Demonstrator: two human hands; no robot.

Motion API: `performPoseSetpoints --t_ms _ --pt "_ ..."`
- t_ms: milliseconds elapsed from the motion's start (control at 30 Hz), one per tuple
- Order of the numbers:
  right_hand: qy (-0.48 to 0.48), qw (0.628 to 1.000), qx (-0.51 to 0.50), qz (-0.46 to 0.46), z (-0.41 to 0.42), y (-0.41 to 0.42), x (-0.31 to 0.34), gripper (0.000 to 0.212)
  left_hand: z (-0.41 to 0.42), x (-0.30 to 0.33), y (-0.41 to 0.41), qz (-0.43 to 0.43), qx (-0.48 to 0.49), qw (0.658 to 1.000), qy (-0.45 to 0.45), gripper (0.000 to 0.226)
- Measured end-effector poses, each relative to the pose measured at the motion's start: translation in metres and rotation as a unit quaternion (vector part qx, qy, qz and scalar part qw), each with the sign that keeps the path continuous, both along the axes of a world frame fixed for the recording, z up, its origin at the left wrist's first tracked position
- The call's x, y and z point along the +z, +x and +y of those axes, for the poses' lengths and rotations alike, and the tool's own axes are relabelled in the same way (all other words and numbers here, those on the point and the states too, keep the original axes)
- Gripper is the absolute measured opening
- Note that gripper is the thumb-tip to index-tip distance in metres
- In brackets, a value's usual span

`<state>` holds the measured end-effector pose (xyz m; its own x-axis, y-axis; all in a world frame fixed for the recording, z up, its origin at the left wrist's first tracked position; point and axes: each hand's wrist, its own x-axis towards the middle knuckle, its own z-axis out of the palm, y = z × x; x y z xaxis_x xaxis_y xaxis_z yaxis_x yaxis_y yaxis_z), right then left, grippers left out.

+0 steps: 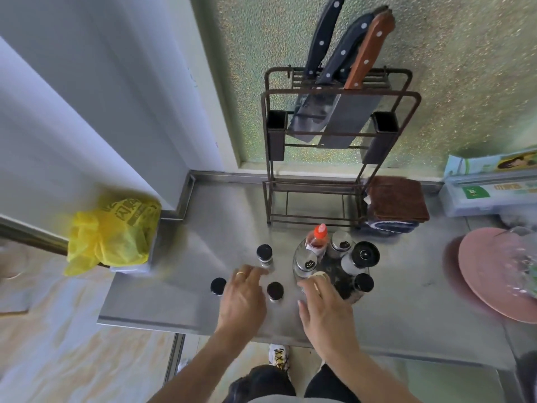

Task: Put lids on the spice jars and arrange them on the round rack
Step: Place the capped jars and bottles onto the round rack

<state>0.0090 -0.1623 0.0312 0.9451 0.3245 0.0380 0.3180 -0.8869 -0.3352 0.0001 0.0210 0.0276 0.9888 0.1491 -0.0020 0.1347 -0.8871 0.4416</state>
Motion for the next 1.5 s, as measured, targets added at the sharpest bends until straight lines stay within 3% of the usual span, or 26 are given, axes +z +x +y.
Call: performPoseSetpoints --t_ms 133,267,400,500,667,867,1100,1233,1500 --pt "-0.050 0.995 0.055 0.073 0.049 0.012 -0.021 0.055 0.054 -0.020 -0.002 0.114 0.040 0.987 0.106 0.044" --pt "-0.108 0.985 0.077 0.108 0.075 0.019 -0.045 0.058 0.077 -0.037 -0.003 0.212 0.046 0.971 0.105 0.034" --pt "-0.139 0.982 0.067 0.108 0.082 0.021 -0.042 0.044 0.079 -0.035 -0.003 0.182 0.034 0.979 0.083 0.019" --pt "-0.076 0.990 0.059 0.107 0.074 0.021 -0.032 0.038 0.071 -0.015 0.000 0.132 0.021 0.990 0.042 0.014" --pt "0.080 0.993 -0.010 0.083 0.025 0.021 0.034 0.029 0.042 0.050 0.019 0.040 -0.066 0.997 -0.016 0.033" --pt "0.047 0.991 -0.107 0.071 -0.045 0.042 0.062 0.038 -0.021 0.086 0.076 0.000 -0.158 0.985 -0.071 0.036" --pt "0.017 0.983 -0.154 0.097 -0.062 0.073 0.032 0.044 -0.078 0.033 0.120 0.069 -0.214 0.974 -0.038 0.037" --pt "-0.020 0.980 -0.151 0.130 -0.065 0.079 0.016 0.038 -0.087 0.006 0.120 0.100 -0.230 0.968 0.016 0.048" --pt "-0.025 0.984 -0.122 0.125 -0.061 0.080 -0.005 0.027 -0.097 -0.010 0.118 0.115 -0.262 0.956 0.069 0.044"
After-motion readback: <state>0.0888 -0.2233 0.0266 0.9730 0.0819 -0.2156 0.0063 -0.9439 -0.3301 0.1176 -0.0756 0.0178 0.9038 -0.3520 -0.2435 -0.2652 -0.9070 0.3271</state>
